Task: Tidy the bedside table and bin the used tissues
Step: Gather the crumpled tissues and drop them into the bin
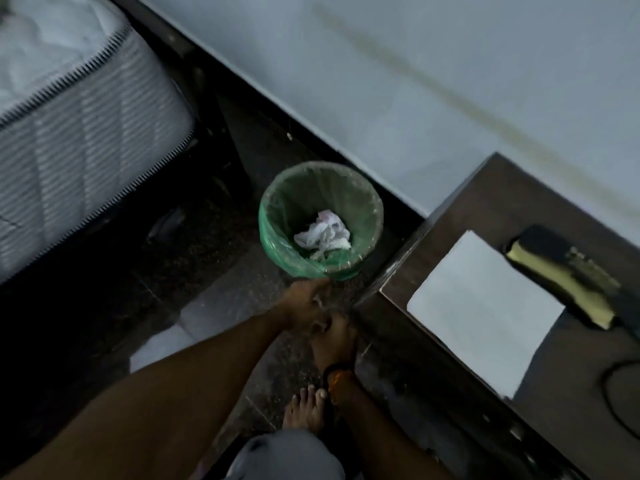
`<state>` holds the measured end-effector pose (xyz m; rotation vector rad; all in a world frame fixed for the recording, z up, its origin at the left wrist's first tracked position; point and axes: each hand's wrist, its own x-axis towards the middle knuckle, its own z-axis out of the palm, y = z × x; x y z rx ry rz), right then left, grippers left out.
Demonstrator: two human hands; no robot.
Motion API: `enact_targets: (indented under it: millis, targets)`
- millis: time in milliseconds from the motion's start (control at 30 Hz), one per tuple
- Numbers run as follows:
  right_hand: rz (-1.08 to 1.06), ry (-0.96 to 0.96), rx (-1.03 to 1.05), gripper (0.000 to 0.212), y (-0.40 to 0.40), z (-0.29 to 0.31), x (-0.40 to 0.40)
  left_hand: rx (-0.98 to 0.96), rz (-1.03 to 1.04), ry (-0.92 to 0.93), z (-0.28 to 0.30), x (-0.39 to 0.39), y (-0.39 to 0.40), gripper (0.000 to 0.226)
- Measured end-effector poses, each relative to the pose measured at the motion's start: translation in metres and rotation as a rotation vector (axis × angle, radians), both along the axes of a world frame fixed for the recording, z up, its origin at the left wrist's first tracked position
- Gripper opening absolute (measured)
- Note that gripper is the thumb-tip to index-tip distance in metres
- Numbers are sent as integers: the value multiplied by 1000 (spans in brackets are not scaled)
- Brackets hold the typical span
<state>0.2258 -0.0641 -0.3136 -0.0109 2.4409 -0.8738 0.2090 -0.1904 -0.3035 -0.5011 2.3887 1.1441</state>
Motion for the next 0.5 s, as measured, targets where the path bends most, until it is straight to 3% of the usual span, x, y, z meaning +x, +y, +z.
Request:
enact_targets:
  millis: [100,200,300,400,500]
  targets:
    - [-10,59,-84,61,-18,20,-12,-23,58,97,36,-11,-24,45]
    - [60,118,-116,70,-36,64,-32,-107,171,136,70,-22,-42,23]
    - [128,193,-56,34,-55,101,-61,-149,307,222,88,-39,-56,14]
    - [131,233,-82,9,-72,123,-92,-169,318,253,97,-55,-68,11]
    - [130,228,-39,5,-83,132,-120,-167,379,270,98,-66,-75,9]
